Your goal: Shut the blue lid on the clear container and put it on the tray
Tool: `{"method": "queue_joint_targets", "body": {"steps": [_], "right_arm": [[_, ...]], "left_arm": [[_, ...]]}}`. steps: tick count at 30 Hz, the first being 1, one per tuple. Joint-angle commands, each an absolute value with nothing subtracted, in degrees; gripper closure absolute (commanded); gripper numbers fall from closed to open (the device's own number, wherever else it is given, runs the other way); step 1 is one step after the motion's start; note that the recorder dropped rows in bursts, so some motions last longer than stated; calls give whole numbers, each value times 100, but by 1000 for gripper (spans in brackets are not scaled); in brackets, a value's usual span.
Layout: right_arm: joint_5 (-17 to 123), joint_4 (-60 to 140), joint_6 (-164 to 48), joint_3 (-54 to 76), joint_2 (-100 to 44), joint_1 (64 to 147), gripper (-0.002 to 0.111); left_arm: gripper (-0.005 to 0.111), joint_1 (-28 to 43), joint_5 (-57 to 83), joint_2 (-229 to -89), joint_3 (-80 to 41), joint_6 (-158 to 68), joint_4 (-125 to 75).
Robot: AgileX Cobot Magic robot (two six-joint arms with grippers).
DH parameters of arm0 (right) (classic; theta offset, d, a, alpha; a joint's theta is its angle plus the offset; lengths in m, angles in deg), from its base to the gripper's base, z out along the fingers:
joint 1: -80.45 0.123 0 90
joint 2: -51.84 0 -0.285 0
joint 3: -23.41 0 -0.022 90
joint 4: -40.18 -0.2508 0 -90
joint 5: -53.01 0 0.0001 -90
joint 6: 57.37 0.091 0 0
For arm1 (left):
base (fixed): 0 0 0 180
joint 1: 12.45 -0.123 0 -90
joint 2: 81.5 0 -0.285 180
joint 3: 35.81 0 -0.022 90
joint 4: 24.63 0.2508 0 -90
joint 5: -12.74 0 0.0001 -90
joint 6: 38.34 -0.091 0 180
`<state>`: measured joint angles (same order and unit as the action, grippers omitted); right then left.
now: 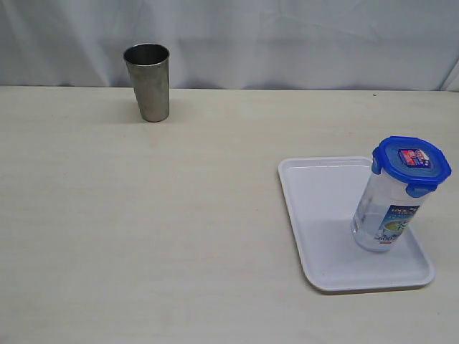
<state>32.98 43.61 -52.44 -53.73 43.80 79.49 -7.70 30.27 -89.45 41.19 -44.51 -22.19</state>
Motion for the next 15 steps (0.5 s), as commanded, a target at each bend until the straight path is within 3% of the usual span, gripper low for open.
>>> {"method": "queue_joint_targets", "body": {"steps": [1,12,15], "right_arm": [[3325,4362,-5256,-5381,4406,7927,104],[3325,4362,-5256,-5381,4406,7927,104],[3325,4362,-5256,-5381,4406,7927,104]], "left_arm": [[14,-773,2995,-8929,4140,-4460,-2231],[14,-773,2963,-8929,4140,-4406,-2677],[34,-773,2974,-8929,4140,-4406,-2463]]}}
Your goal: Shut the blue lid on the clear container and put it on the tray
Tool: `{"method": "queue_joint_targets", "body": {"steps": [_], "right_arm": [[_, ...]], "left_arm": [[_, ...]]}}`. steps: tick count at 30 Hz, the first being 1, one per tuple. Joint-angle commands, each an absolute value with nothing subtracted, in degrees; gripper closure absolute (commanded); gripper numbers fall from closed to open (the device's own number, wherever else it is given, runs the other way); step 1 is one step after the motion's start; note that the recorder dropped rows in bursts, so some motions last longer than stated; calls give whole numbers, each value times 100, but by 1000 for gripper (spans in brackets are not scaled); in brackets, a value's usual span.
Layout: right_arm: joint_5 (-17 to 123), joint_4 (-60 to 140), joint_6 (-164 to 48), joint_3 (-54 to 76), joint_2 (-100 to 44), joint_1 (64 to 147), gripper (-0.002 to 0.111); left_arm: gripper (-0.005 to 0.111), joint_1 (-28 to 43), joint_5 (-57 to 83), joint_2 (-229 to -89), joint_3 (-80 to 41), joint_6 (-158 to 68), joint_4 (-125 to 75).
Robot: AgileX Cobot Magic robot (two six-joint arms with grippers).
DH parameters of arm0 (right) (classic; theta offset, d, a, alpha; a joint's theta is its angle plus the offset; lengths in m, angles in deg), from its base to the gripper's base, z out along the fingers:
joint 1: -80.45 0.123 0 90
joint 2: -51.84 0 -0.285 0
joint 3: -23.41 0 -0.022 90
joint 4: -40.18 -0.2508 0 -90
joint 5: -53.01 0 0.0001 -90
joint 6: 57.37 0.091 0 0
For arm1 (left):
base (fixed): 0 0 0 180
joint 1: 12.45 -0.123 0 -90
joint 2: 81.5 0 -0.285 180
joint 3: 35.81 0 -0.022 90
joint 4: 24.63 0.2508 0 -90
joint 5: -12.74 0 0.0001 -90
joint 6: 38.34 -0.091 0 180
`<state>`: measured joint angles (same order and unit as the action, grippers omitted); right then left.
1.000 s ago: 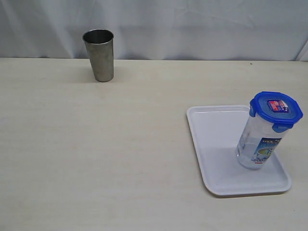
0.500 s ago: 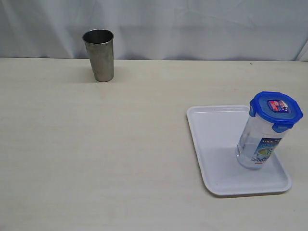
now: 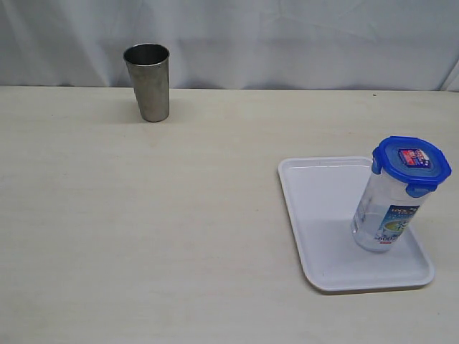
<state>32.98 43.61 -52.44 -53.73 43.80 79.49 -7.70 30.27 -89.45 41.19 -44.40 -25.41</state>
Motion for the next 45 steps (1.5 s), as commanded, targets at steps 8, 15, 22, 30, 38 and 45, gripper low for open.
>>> {"method": "queue_joint_targets", "body": {"steps": [8,15,22,30,38,45], "right_arm": [[3325,4362,-5256,-5381,4406,7927,104],[3325,4362,-5256,-5381,4406,7927,104],[3325,4362,-5256,-5381,4406,7927,104],[3325,4362,-5256,-5381,4406,7927,104],[3325,4362,-5256,-5381,4406,7927,104],[3325,4362,-5256,-5381,4406,7927,104]], "left_arm": [[101,-773,2974,-8929,4140,-4473,-2463],[107,-773,2974,-8929,4140,-4909,-2677],[107,-773,2974,-8929,4140,-4909,-2855],[107,-773,2974,-8929,4140,-4909,-2830],[107,-773,2998,-8929,4140,-4909,-2830],[107,-956,3070,-8929,4140,-4898,-2648]]}}
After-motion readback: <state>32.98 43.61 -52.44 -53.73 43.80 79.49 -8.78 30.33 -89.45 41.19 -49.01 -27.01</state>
